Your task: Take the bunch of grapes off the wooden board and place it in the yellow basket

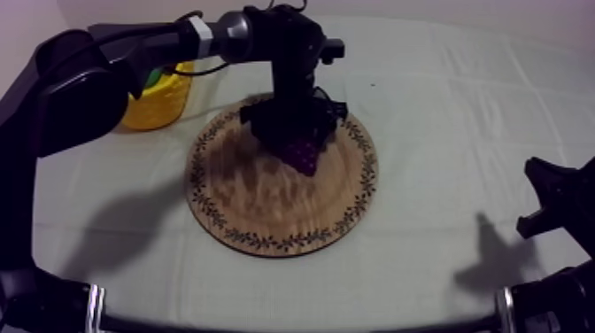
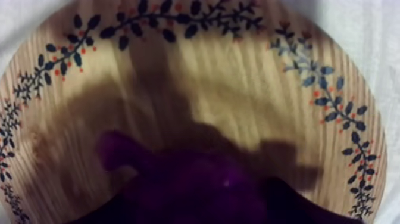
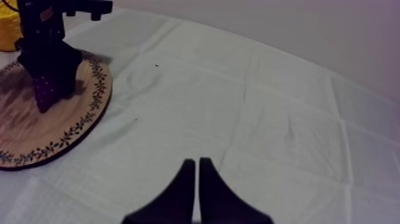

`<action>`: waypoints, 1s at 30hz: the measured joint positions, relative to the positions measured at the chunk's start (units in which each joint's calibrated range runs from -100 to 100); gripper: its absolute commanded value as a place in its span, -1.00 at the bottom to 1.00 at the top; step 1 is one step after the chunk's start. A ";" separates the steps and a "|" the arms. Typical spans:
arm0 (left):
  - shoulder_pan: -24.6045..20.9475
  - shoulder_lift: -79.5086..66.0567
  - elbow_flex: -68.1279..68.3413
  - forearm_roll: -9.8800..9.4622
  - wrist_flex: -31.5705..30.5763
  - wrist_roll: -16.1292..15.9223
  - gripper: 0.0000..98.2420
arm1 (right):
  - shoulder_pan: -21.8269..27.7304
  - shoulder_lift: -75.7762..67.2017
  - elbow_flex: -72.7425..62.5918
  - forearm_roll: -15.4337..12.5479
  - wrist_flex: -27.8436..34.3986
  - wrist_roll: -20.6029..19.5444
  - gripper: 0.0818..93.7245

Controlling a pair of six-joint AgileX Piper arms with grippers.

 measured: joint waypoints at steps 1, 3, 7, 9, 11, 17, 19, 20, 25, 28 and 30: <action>0.00 -0.26 0.24 -0.29 -0.08 0.10 0.26 | 0.00 0.00 0.00 0.00 0.00 0.00 -0.99; 0.00 -0.83 0.82 -0.70 -0.76 0.18 0.18 | 0.00 0.00 0.00 0.00 0.00 0.00 -0.99; 0.00 -2.54 2.38 -0.97 -1.34 -0.35 0.09 | 0.00 0.00 0.00 0.00 0.00 0.00 -0.99; 0.00 -4.10 3.93 -1.20 -1.55 -0.98 0.06 | 0.00 0.00 0.00 0.00 0.00 0.00 -0.99; -0.07 -5.91 5.61 -1.31 -1.68 -1.72 0.03 | 0.00 0.00 0.00 0.00 0.00 0.00 -0.99; -0.49 -14.95 13.66 -2.21 -1.81 -5.09 -0.02 | 0.00 0.00 0.00 0.00 0.00 0.00 -0.99; -0.81 -18.60 16.99 -2.56 -1.90 -6.58 -0.03 | 0.00 0.00 0.00 0.00 0.00 0.00 -0.99; -0.99 -20.74 19.00 -2.83 -2.11 -7.39 -0.03 | 0.00 0.00 0.00 0.00 0.00 0.00 -0.99; -2.14 -32.08 30.32 -4.54 -3.17 -12.08 -0.04 | 0.00 0.00 0.00 0.00 0.00 0.00 -0.99; -3.40 -39.53 36.56 -5.89 -3.80 -15.18 -0.03 | 0.00 0.00 0.00 0.00 0.00 0.00 -0.99; -4.75 -43.81 39.98 -6.60 -4.91 -17.44 -0.01 | 0.00 0.00 0.00 0.00 0.00 0.00 -0.99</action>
